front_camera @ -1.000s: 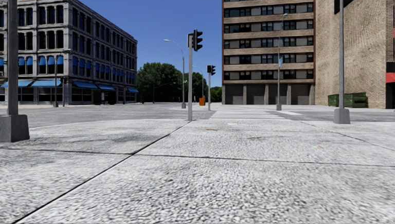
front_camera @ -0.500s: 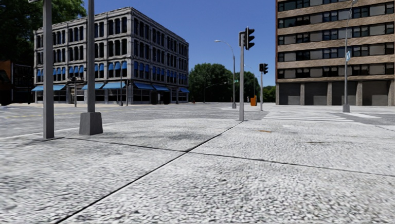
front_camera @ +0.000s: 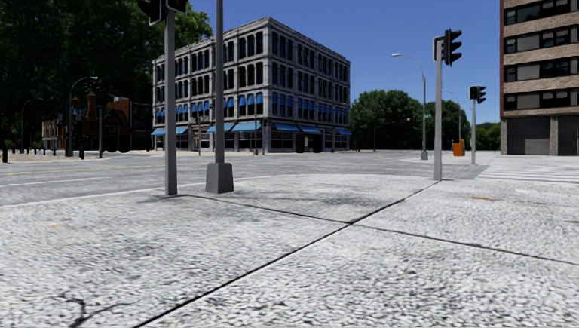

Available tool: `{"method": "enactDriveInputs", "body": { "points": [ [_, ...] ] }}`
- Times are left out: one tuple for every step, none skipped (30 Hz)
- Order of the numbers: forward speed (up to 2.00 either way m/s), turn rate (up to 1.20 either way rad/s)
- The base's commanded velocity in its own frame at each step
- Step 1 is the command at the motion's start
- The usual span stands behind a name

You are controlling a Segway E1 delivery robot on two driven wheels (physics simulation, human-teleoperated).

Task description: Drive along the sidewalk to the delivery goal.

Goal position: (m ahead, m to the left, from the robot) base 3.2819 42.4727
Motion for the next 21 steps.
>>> {"method": "enactDriveInputs", "body": {
  "points": [
    [0.0, 0.7],
    [0.0, 0.7],
    [0.0, 0.73],
    [0.0, 0.74],
    [0.0, 0.74],
    [0.0, 0.74],
    [0.0, 0.74],
    [0.0, 0.74],
    [0.0, 0.74],
    [0.0, 0.74],
    [0.0, 0.74],
    [0.0, 0.74],
    [0.0, 0.74],
    [0.0, 0.74],
    [0.0, 0.74],
    [0.0, 0.74],
    [0.0, 0.74],
    [0.0, 0.74],
    [0.0, 0.74],
    [0.0, 0.74],
    [0.0, 0.74]
  ]
}}
